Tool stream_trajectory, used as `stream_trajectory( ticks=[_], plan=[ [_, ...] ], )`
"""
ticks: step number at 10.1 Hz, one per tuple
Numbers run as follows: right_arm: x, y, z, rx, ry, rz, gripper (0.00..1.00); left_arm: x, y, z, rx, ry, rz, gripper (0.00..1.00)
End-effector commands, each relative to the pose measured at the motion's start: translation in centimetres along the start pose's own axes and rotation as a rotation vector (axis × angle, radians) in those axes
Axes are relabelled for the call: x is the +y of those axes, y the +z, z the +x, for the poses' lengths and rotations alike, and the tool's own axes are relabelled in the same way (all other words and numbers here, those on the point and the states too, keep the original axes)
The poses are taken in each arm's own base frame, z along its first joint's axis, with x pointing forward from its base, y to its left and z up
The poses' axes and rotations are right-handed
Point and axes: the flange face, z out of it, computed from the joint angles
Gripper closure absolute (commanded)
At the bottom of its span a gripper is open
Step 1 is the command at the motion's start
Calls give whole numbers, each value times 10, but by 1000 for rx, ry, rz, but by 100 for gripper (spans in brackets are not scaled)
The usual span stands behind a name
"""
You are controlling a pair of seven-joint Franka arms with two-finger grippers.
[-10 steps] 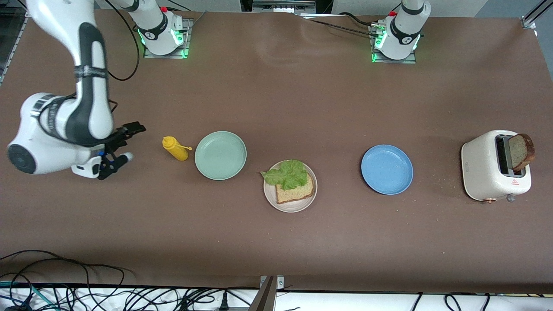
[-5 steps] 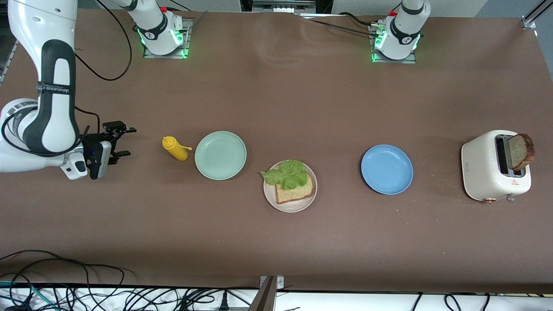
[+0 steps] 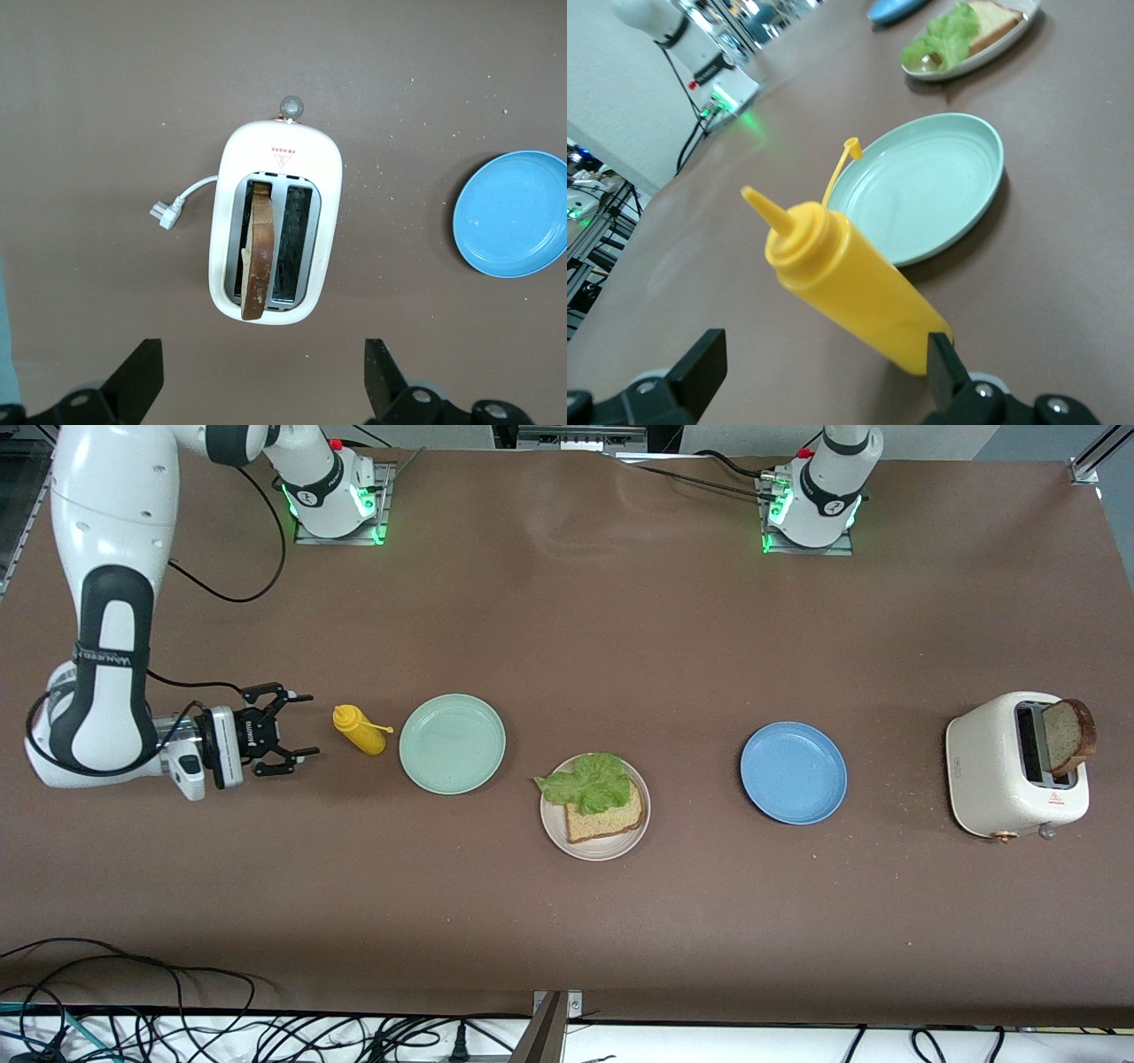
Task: Make sandwich on beige plate with both arms
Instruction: 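Grasp the yellow mustard bottle with the right gripper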
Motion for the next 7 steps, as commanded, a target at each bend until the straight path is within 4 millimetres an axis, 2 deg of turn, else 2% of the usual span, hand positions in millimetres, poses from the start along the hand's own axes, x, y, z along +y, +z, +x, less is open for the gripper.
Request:
stream_trajectory(
  ticks=[1,2,4,6,7],
  plan=[
    [10,14,-20,116,-115,22,0,2,-3,-3,7,16,-26,0],
    [18,29,-24,179,-183,32,0,2,-3,-3,7,16,-26,0],
    [33,66,-46,321,-286,54,0,2,-3,-3,7,16,-26,0],
    [36,70,-43,343,-298,59,0,2,-3,-3,7,16,-26,0],
    [37,73,-37,357,-306,60,8,2,-3,-3,7,16,-26,0]
  ],
)
